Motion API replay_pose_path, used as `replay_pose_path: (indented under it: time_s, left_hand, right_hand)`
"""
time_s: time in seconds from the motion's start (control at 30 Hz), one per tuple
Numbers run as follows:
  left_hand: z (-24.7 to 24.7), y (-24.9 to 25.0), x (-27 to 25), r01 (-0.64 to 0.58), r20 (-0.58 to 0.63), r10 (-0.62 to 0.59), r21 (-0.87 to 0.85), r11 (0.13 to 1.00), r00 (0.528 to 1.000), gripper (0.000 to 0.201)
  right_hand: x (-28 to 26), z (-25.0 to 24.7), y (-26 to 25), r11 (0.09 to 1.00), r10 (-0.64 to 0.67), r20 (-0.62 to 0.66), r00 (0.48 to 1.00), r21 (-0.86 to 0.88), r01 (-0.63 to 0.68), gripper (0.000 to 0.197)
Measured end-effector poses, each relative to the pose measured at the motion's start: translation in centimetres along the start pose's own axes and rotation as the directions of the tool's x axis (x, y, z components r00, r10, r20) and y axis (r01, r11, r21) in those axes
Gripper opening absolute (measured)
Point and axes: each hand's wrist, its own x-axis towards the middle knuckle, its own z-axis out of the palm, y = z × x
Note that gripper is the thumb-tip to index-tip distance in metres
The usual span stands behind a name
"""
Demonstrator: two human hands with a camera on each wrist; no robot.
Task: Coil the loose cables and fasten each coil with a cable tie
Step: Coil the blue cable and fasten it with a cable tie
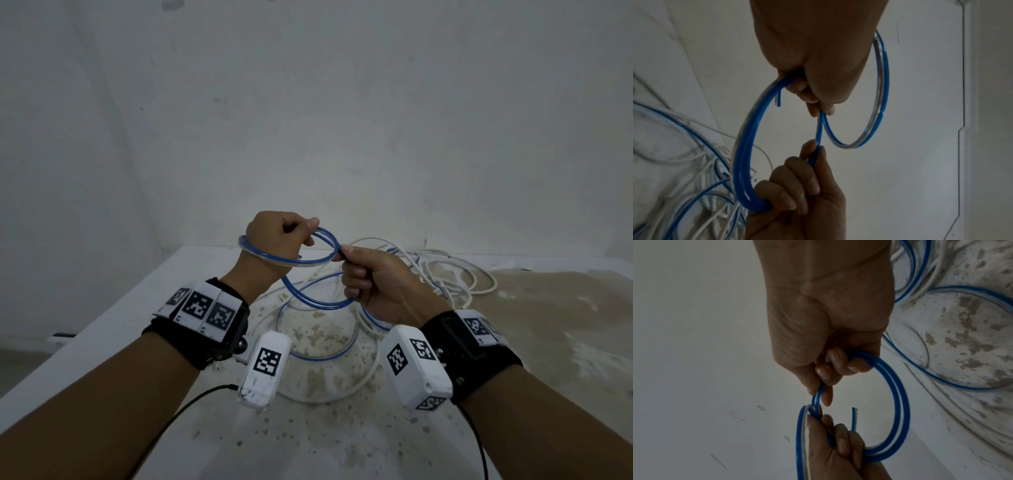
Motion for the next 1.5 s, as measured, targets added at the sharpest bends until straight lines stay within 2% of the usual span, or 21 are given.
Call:
replay_pose_path:
  time_s: [0.07, 0.17, 0.23, 0.33, 0.4, 0.53, 0.6, 0.7, 0.8, 0.87, 0.93, 1.03, 1.1, 1.13, 1.2, 1.3, 1.37, 1.5]
  left_hand:
    - [0.4, 0.1, 0.0, 0.063, -0.045, -0.065, -0.030, 0.998, 0.997, 0.026]
    - [0.5, 0.5, 0.1, 0.216, -0.033, -0.228, -0.214, 0.953, 0.973, 0.024]
    - [0.2, 0.8, 0.0, 0.174, 0.025, -0.172, -0.184, 0.967, 0.985, 0.021]
    - [-0.1, 0.9, -0.2, 0.039, 0.130, -0.035, -0.034, 0.999, 0.991, 0.020]
    - [0.1, 0.6, -0.2, 0.009, 0.201, -0.017, 0.041, 0.999, 0.979, 0.022]
    - [0.2, 0.5, -0.8, 0.061, 0.315, -0.033, -0.081, 0.995, 0.949, 0.021]
    - [0.2, 0.6, -1.0, 0.086, 0.262, -0.050, -0.130, 0.988, 0.964, 0.019]
    - [0.4, 0.9, -1.1, 0.158, 0.127, -0.137, -0.177, 0.971, 0.982, 0.015]
    - [0.6, 0.7, -0.8, 0.100, 0.056, -0.092, -0.149, 0.984, 0.994, 0.013]
    - [0.7, 0.6, -0.6, 0.054, 0.060, -0.048, -0.113, 0.992, 0.997, 0.011]
    - [0.6, 0.5, -0.6, 0.078, 0.093, -0.072, -0.063, 0.995, 0.993, 0.012]
    - [0.5, 0.3, -1.0, 0.139, 0.238, -0.134, -0.002, 0.990, 0.962, 0.020]
    - [0.4, 0.1, -1.4, 0.175, 0.346, -0.150, -0.043, 0.984, 0.926, 0.026]
    - [0.4, -0.1, -1.5, 0.201, 0.363, -0.156, -0.087, 0.976, 0.918, 0.028]
    - [0.5, -0.4, -1.8, 0.257, 0.292, -0.189, -0.216, 0.942, 0.938, 0.025]
    - [0.8, -0.4, -1.8, 0.280, 0.158, -0.238, -0.342, 0.897, 0.958, 0.021]
    - [1.1, -0.1, -1.9, 0.273, 0.147, -0.235, -0.351, 0.896, 0.961, 0.018]
    - [1.5, 0.1, -1.8, 0.196, 0.166, -0.157, -0.246, 0.949, 0.974, 0.020]
  right_hand:
    - [0.0, 0.0, -0.1, 1.000, 0.021, 0.018, 1.000, -0.019, -0.020, 0.027]
    - [0.1, -0.4, -0.2, 0.998, 0.057, 0.062, 0.996, -0.016, -0.057, 0.024]
    - [0.2, -0.9, -0.1, 0.998, 0.050, 0.081, 0.995, 0.029, -0.052, 0.021]
    - [0.4, -1.5, 0.3, 0.995, 0.010, 0.078, 0.997, 0.099, -0.018, 0.021]
    - [0.4, -1.7, 0.7, 0.995, -0.002, 0.065, 0.998, 0.100, -0.005, 0.021]
    - [0.5, -1.7, 0.8, 0.997, -0.002, 0.048, 0.999, 0.077, -0.001, 0.021]
    - [0.6, -1.7, 0.5, 0.998, 0.004, 0.040, 0.999, 0.066, -0.007, 0.023]
    - [0.8, -1.5, 0.4, 0.998, 0.020, 0.019, 1.000, 0.061, -0.021, 0.026]
    - [0.7, -1.6, 0.5, 0.996, 0.031, 0.043, 0.999, 0.078, -0.034, 0.022]
    - [0.5, -1.8, 0.7, 0.996, 0.027, 0.061, 0.998, 0.078, -0.032, 0.021]
    - [0.5, -2.0, 0.9, 0.997, 0.018, 0.051, 0.999, 0.079, -0.022, 0.021]
    - [0.8, -2.2, 1.2, 0.992, -0.011, -0.010, 1.000, 0.126, 0.012, 0.024]
    - [0.9, -2.2, 1.2, 0.983, -0.024, -0.042, 0.999, 0.184, 0.031, 0.021]
    - [1.0, -2.2, 1.2, 0.976, -0.025, -0.054, 0.998, 0.213, 0.036, 0.021]
    - [1.1, -2.2, 1.1, 0.964, -0.022, -0.080, 0.997, 0.262, 0.042, 0.023]
    - [1.2, -1.8, 1.0, 0.958, -0.023, -0.123, 0.992, 0.281, 0.057, 0.028]
    - [1.1, -1.4, 1.0, 0.956, -0.027, -0.140, 0.990, 0.285, 0.066, 0.029]
    - [1.1, -1.2, 1.0, 0.931, -0.022, -0.163, 0.986, 0.355, 0.080, 0.030]
